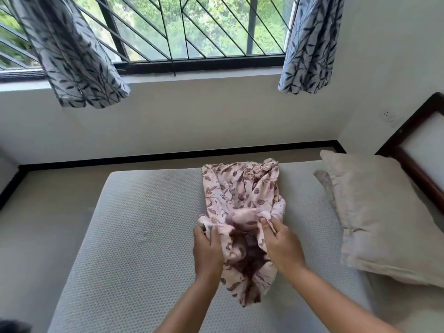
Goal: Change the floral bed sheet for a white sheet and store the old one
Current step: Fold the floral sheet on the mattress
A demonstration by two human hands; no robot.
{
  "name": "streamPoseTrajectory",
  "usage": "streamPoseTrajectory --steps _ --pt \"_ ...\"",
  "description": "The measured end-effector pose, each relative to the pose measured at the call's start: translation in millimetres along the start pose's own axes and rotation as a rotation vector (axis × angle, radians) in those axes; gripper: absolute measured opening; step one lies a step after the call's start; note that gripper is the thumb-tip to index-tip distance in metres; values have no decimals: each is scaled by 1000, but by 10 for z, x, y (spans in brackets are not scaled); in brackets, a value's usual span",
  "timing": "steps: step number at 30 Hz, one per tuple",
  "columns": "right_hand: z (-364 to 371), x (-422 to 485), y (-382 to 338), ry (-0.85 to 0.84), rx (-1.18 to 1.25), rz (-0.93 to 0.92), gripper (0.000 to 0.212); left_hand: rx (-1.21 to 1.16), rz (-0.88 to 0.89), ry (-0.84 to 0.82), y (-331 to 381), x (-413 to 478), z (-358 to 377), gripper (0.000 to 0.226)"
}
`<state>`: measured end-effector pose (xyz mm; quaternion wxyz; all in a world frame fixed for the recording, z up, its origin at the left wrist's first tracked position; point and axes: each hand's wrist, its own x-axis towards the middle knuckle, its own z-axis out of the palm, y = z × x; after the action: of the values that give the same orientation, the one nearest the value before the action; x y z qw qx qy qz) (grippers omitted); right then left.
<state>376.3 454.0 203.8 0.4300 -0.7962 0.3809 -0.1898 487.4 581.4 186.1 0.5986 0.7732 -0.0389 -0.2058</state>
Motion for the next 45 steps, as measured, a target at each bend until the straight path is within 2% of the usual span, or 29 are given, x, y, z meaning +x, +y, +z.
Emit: streamPoseTrajectory --steps 1,3,4,6,9,11,13,15,18,20,22,26,27,29,30,31,32,35,36,39,43,45 --pt "3 -20 6 -13 -140 -125 31 26 41 0 -23 -19 -15 11" --pt "55 -91 -24 -252 -286 -352 40 88 119 -68 -74 -34 -10 27" --pt "92 -122 -55 -368 -360 -399 46 101 134 -123 -87 -45 5 37" --pt "160 -183 -91 -456 -493 -434 58 -47 16 -189 -128 -51 44 45" --pt "200 -222 -96 -531 -489 -385 62 -259 -300 -166 -119 -57 58 27" --pt "184 -242 -88 -619 -497 -346 66 -317 -428 -184 -144 -41 14 23" --pt "148 -239 -65 -705 -543 -319 66 -329 -461 -239 -191 -39 -21 28" --pt "115 -230 -52 -745 -567 -320 59 -280 -425 -267 -266 -40 -26 20" --pt "154 -252 -22 -674 -439 -224 46 -233 -330 -223 -381 -48 -11 21" --pt "243 -264 55 -524 -278 -79 44 -188 -255 -231 -412 -73 4 30" --pt "344 -212 109 -372 -158 87 39 -153 -193 -283 -427 -108 25 42" --pt "475 -51 86 -271 169 553 20 -133 -156 -308 -453 -207 95 52" --pt "511 -10 114 -241 274 636 22 -137 -148 -307 -458 -225 105 54" --pt "559 51 206 -181 376 723 51 -137 -146 -310 -452 -254 104 55" --pt "575 71 273 -176 373 742 67 -129 -142 -313 -449 -270 96 55" --pt "600 83 366 -185 371 746 74 -122 -130 -320 -441 -285 87 54" --pt "602 87 405 -187 373 749 69 -110 -116 -327 -437 -299 76 53" --pt "500 81 318 -187 276 651 20 -60 -81 -350 -442 -324 38 56" --pt "473 94 334 -188 218 603 11 -44 -81 -360 -462 -328 28 56" --pt "404 155 334 -158 138 518 3 -14 -77 -363 -498 -349 12 52" --pt "248 259 207 -26 32 413 6 -11 -101 -372 -533 -373 -13 46" --pt "209 295 199 -68 72 399 5 -6 -116 -373 -539 -384 -32 49"
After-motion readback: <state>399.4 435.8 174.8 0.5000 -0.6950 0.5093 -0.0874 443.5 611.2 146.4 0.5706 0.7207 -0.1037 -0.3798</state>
